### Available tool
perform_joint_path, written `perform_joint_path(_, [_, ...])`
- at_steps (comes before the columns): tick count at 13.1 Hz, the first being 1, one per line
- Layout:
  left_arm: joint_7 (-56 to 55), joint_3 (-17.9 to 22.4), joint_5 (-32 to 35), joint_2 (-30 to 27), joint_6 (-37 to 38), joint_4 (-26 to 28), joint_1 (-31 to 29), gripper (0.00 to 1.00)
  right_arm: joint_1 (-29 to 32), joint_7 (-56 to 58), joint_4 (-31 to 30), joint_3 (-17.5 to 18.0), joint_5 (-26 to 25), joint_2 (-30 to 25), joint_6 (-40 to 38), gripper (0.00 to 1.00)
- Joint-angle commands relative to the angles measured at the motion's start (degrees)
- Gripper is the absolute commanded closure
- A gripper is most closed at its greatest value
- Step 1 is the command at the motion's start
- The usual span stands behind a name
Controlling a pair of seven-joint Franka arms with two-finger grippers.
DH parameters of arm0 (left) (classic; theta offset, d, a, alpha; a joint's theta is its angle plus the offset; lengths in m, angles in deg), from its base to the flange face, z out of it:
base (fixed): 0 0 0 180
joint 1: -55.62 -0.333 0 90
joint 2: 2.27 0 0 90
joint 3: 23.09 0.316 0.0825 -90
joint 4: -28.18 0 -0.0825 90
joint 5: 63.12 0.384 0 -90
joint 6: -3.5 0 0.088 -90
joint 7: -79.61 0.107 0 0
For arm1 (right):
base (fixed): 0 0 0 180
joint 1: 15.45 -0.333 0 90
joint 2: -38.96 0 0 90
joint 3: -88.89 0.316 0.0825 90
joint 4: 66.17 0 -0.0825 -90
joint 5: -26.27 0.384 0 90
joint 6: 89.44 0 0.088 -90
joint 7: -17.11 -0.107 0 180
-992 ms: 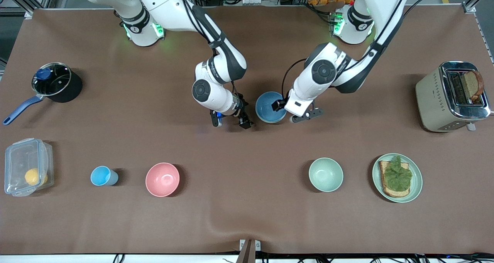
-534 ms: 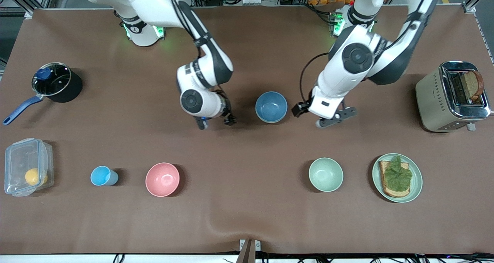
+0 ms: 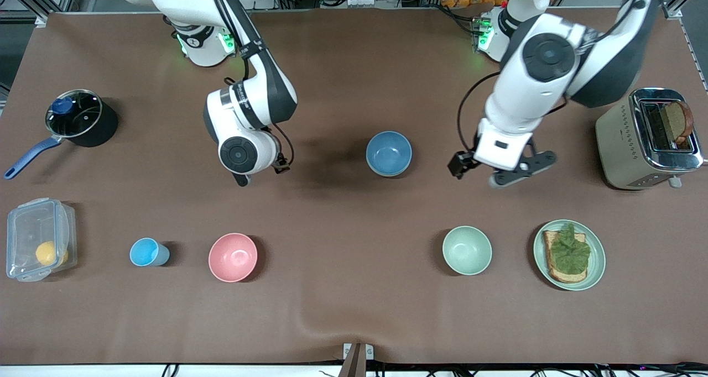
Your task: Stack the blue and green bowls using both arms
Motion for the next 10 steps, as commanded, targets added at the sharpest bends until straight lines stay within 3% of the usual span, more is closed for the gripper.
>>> perform_joint_path(1, [4.3,-0.2,-1.7,-0.8,1.9,-2.7,-1.6,0.0,-0.2,5.8,-1.1,-3.6,-1.6,-2.2,-3.5,0.0])
perform_joint_path(4, [15.1,7.9,-5.9,-4.8,4.8,-2.8,0.8,0.0,-0.2,12.3,-0.9,-7.8,-2.5,-3.7,-6.4,0.0])
perform_joint_path(7, [27.4,20.8,-12.5,-8.5,9.8,-4.3,7.0,0.0,-0.4,21.7,-0.8,-13.3,-4.5,-4.0,-8.7,0.0])
perform_joint_path(10, [32.8,24.3,-12.7,-8.6,17.5,-9.2,7.8,0.0,-0.4,29.0,-0.2,-17.1,-4.7,-4.6,-11.1,0.0])
